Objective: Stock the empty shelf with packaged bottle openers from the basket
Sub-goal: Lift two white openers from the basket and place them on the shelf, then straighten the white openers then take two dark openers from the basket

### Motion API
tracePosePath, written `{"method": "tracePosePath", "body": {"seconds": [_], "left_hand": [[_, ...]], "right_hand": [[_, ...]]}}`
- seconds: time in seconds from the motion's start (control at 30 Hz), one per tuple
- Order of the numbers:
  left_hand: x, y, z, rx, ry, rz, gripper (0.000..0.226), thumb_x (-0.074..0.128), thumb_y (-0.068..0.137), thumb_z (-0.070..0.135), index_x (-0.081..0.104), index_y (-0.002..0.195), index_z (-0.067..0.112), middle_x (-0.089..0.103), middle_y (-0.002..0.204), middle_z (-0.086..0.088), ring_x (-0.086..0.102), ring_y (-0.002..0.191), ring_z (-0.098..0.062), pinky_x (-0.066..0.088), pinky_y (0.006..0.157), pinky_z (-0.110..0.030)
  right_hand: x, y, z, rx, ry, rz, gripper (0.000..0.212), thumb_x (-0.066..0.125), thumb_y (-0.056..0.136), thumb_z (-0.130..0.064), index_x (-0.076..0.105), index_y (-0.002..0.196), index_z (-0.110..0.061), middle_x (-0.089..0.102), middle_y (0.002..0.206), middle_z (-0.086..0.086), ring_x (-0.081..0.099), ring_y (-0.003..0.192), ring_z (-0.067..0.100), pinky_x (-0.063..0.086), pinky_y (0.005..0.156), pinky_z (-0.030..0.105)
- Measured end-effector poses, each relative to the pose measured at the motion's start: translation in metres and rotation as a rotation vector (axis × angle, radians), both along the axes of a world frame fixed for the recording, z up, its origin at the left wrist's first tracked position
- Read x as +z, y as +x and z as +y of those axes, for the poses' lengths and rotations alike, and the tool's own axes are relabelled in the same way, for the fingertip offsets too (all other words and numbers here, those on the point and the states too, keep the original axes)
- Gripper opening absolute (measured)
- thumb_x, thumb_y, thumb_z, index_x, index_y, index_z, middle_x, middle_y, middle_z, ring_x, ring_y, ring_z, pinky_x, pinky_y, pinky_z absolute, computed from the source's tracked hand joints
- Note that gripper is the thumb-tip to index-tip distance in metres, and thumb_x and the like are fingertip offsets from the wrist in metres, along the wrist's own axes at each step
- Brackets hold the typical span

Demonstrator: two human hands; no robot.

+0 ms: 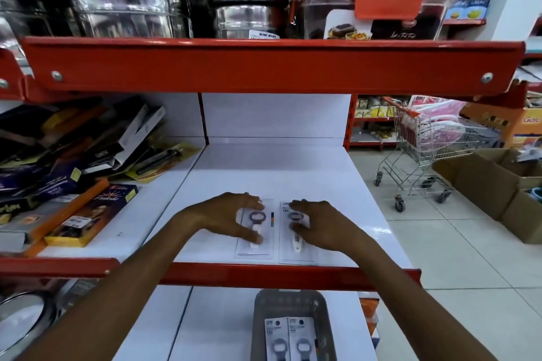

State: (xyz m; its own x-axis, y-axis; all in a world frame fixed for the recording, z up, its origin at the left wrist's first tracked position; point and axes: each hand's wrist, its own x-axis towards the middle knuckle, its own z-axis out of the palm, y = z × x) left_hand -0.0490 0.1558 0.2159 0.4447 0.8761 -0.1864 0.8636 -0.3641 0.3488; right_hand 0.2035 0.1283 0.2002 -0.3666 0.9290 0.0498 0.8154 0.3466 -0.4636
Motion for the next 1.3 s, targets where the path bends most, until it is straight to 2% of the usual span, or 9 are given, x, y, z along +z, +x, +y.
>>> {"method": "tracePosePath", "body": {"seconds": [0.07, 0.17, 0.5, 0.77, 1.03, 1.13, 1.23, 1.3], "left_hand": [[-0.007, -0.001, -0.002, 0.004, -0.022, 0.011, 0.094, 0.075, 0.064, 0.071, 0.040, 0.145, 0.039, 0.030, 0.160, 0.013, 0.024, 0.149, -0.010, 0.022, 0.122, -0.033], [-0.013, -0.002, -0.006, 0.017, -0.019, -0.040, 0.096, 0.076, 0.061, 0.073, 0.039, 0.145, 0.043, 0.031, 0.160, 0.014, 0.029, 0.147, -0.010, 0.025, 0.119, -0.032], [-0.013, 0.000, -0.025, 0.015, -0.018, 0.007, 0.099, 0.072, 0.056, 0.079, 0.038, 0.143, 0.047, 0.038, 0.157, 0.012, 0.034, 0.145, -0.015, 0.032, 0.117, -0.038], [-0.011, 0.002, -0.031, 0.031, -0.002, 0.025, 0.095, 0.071, 0.060, 0.077, 0.039, 0.144, 0.044, 0.038, 0.158, 0.010, 0.035, 0.145, -0.017, 0.033, 0.118, -0.043], [-0.015, 0.001, -0.033, 0.025, 0.001, 0.016, 0.093, 0.070, 0.065, 0.075, 0.036, 0.145, 0.045, 0.031, 0.161, 0.010, 0.032, 0.147, -0.019, 0.029, 0.119, -0.042], [-0.015, 0.001, -0.039, 0.011, 0.009, -0.018, 0.091, 0.070, 0.070, 0.071, 0.032, 0.148, 0.043, 0.025, 0.163, 0.011, 0.022, 0.151, -0.016, 0.024, 0.122, -0.042], [-0.011, 0.004, -0.058, 0.027, 0.119, -0.119, 0.088, 0.063, 0.076, 0.071, 0.026, 0.150, 0.043, 0.014, 0.164, 0.017, 0.006, 0.153, -0.008, 0.016, 0.125, -0.044], [-0.011, 0.008, -0.083, 0.047, 0.297, -0.191, 0.081, 0.059, 0.079, 0.071, 0.028, 0.150, 0.043, 0.016, 0.163, 0.020, 0.007, 0.152, -0.005, 0.018, 0.122, -0.039]], "right_hand": [[-0.005, -0.002, -0.007, 0.019, -0.037, -0.036, 0.048, 0.051, 0.093, -0.039, 0.047, 0.136, -0.018, 0.055, 0.140, 0.004, 0.056, 0.123, 0.024, 0.042, 0.109, 0.036], [-0.008, -0.003, -0.014, 0.031, -0.023, -0.028, 0.048, 0.043, 0.097, -0.038, 0.042, 0.140, -0.018, 0.051, 0.144, 0.004, 0.056, 0.124, 0.025, 0.042, 0.109, 0.036], [-0.010, -0.003, -0.026, 0.048, -0.033, -0.016, 0.051, 0.045, 0.096, -0.042, 0.040, 0.142, -0.022, 0.042, 0.150, 0.001, 0.051, 0.129, 0.024, 0.036, 0.112, 0.036], [-0.009, -0.006, -0.026, 0.042, -0.055, -0.063, 0.051, 0.042, 0.097, -0.043, 0.036, 0.144, -0.024, 0.036, 0.153, -0.002, 0.048, 0.133, 0.024, 0.033, 0.114, 0.037], [-0.010, -0.006, -0.025, 0.052, -0.062, -0.066, 0.050, 0.042, 0.097, -0.041, 0.036, 0.144, -0.023, 0.037, 0.153, 0.000, 0.045, 0.134, 0.026, 0.032, 0.116, 0.040], [-0.009, -0.005, -0.029, 0.053, -0.075, -0.027, 0.052, 0.042, 0.097, -0.042, 0.034, 0.144, -0.022, 0.035, 0.154, -0.001, 0.043, 0.137, 0.024, 0.031, 0.116, 0.039], [-0.005, -0.004, -0.045, 0.028, 0.050, 0.081, 0.055, 0.042, 0.095, -0.048, 0.033, 0.145, -0.028, 0.031, 0.155, -0.006, 0.029, 0.144, 0.015, 0.027, 0.119, 0.040], [-0.001, -0.002, -0.068, 0.013, 0.212, 0.131, 0.052, 0.044, 0.094, -0.047, 0.035, 0.143, -0.033, 0.033, 0.154, -0.011, 0.027, 0.143, 0.008, 0.027, 0.118, 0.032]]}}
